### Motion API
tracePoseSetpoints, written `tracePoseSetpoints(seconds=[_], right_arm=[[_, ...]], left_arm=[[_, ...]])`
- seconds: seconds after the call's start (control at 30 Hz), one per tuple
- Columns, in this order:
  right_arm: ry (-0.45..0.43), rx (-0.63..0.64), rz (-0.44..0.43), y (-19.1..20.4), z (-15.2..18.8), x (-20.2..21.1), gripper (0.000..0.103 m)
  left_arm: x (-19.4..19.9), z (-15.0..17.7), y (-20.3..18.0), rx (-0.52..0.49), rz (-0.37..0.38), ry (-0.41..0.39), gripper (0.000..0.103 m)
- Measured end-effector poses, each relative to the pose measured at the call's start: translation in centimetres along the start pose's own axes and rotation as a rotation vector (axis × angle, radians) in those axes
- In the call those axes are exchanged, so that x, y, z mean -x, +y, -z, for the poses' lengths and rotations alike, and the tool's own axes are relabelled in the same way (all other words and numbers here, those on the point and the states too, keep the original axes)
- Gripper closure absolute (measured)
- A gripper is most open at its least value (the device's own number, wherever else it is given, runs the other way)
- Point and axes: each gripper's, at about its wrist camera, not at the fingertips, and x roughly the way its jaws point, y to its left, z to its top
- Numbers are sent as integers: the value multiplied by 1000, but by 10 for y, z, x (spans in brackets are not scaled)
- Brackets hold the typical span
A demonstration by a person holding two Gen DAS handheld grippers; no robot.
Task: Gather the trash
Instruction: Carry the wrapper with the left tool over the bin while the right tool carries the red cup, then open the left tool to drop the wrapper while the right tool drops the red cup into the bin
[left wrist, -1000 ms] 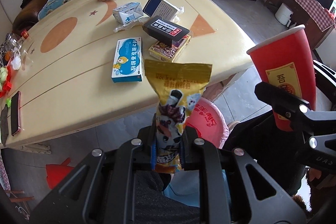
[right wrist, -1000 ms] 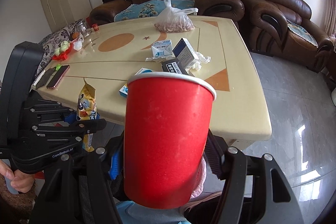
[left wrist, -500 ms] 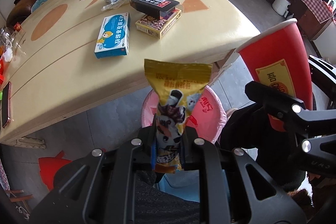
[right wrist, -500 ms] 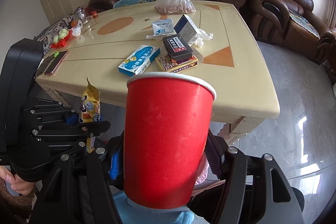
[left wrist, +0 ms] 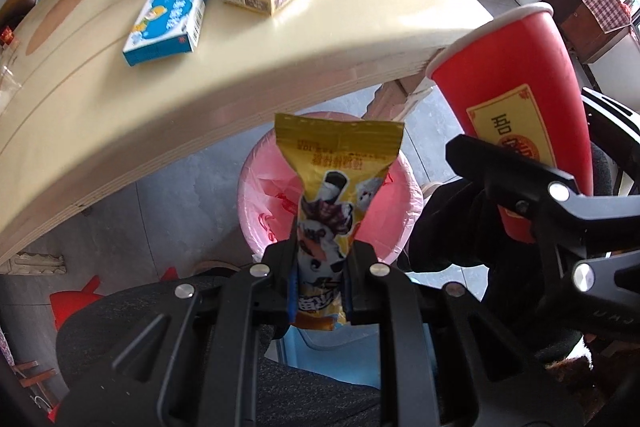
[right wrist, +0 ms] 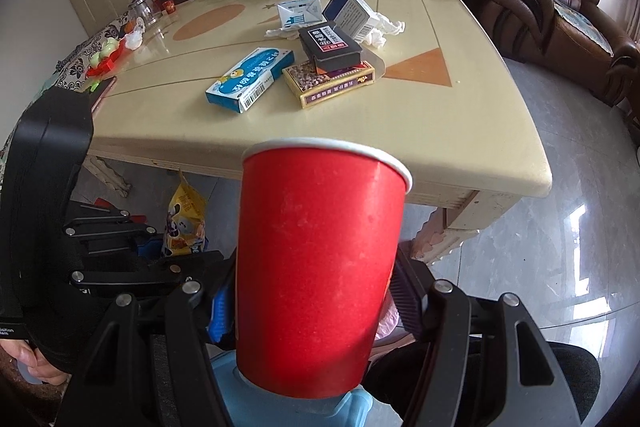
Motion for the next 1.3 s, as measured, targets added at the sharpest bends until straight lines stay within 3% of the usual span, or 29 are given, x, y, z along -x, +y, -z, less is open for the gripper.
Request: tracePoseSetpoints(seconds=[0.63, 1.3], right_arm=[[163, -70, -7, -27, 19, -90, 40], [349, -70, -14, -45, 41, -187, 40]], left_arm=[[-97, -1, 24, 105, 111, 186, 87], [-195, 4, 41, 177, 126, 399, 87]])
